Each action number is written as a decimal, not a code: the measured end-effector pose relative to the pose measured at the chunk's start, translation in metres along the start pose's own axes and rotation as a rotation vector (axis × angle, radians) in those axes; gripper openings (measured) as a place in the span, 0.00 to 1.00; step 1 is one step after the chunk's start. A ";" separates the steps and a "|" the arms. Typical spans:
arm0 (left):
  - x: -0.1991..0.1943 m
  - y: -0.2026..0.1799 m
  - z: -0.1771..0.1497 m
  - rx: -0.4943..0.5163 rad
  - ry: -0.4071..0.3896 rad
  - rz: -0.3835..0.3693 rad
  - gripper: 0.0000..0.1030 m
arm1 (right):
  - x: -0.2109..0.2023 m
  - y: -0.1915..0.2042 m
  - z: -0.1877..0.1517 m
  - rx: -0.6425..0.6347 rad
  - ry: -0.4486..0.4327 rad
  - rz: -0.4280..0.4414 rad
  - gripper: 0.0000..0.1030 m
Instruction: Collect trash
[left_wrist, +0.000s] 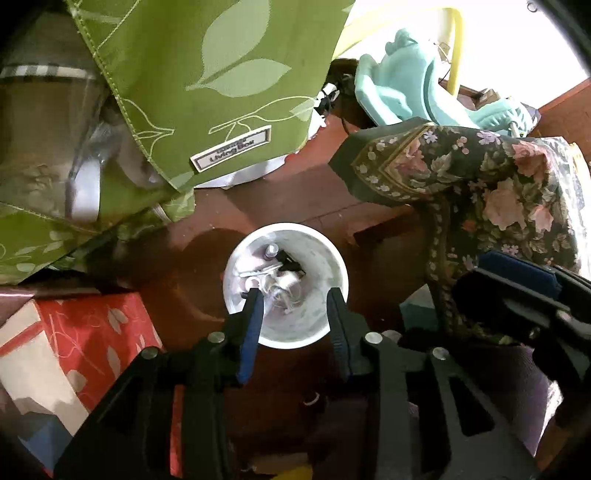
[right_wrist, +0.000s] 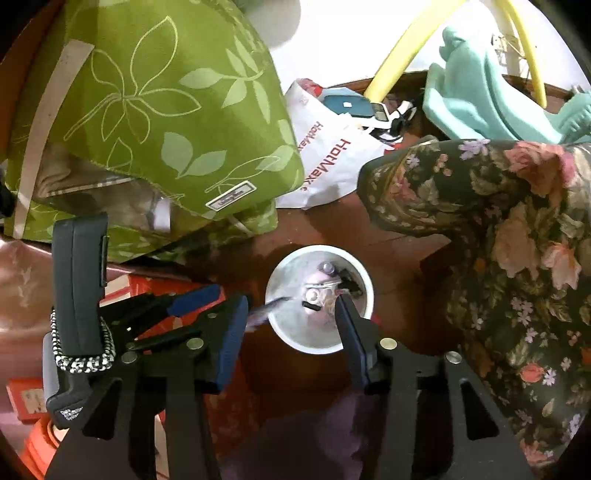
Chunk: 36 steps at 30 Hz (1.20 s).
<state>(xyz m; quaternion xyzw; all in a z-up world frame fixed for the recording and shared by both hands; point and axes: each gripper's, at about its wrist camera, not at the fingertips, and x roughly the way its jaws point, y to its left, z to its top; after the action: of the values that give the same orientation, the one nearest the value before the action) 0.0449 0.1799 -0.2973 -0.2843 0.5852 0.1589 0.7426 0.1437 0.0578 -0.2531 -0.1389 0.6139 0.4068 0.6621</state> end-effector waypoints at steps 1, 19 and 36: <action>-0.003 -0.001 -0.001 0.002 -0.001 -0.009 0.33 | -0.003 -0.001 -0.001 0.006 -0.004 0.000 0.44; -0.135 -0.086 -0.037 0.307 -0.281 -0.080 0.33 | -0.198 0.005 -0.075 0.140 -0.518 -0.189 0.44; -0.317 -0.128 -0.106 0.543 -0.756 -0.254 0.34 | -0.314 0.045 -0.166 0.252 -0.907 -0.466 0.44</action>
<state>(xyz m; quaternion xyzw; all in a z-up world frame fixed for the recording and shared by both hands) -0.0485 0.0450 0.0204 -0.0715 0.2550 0.0005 0.9643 0.0223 -0.1428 0.0174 -0.0009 0.2626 0.1912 0.9458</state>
